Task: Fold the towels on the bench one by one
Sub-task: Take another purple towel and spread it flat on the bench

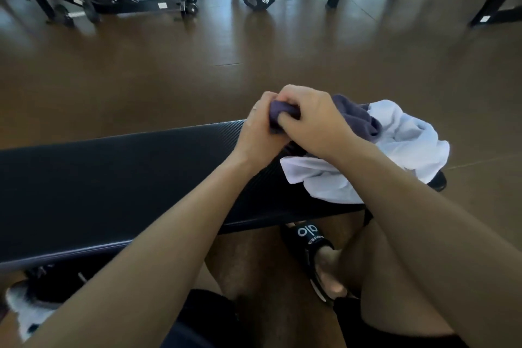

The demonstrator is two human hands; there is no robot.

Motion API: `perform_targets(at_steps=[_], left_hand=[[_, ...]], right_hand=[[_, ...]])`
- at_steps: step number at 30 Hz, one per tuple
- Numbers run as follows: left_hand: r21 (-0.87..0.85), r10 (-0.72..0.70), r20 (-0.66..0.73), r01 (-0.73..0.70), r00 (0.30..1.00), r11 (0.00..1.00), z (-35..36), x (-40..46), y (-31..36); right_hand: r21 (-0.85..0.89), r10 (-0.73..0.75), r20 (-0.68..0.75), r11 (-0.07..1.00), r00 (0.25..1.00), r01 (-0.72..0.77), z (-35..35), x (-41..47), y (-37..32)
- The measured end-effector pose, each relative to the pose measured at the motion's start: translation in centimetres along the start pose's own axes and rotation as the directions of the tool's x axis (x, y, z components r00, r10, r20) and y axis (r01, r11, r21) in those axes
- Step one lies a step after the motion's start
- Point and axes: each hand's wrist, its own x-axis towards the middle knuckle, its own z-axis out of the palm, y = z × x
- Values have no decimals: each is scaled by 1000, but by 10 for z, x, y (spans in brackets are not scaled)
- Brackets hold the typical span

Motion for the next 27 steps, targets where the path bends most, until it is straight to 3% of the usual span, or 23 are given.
perform_targets(at_steps=[3,6,10,13,16,18,22,24,27], left_hand=[[-81,-32,-100,24,994,996,-19,5,7],[-165,-106,-198,73,975,984,-45,4,16],[-240,-249,-415,159,875,958,-88,2,25],[-123,-213,-444,176,870,977,-117,-5,26],[38,-135,-475,174,869,984,-138,-17,28],[165,-86,-457,179,885,970,-147,-26,31],[336,-87,-297,189,951,923,-153,-39,32],[333,-105,-255,189,961,924,-154,-43,32],[329,-116,-213,183,970,927,-158,-47,33]], right_hand=[[83,-71,-82,994,994,78,9,3,-11],[70,-43,-151,996,988,54,18,8,-20],[25,1,-20,1000,1000,0,32,9,-23],[117,44,57,992,997,-50,45,9,-27],[174,14,-2,985,1000,-14,57,8,-38],[285,31,-5,958,1000,-28,61,6,-51],[513,-26,243,852,970,-106,70,-4,-78],[502,-78,286,861,955,-80,79,-7,-82],[438,-41,223,897,974,-62,87,-7,-82]])
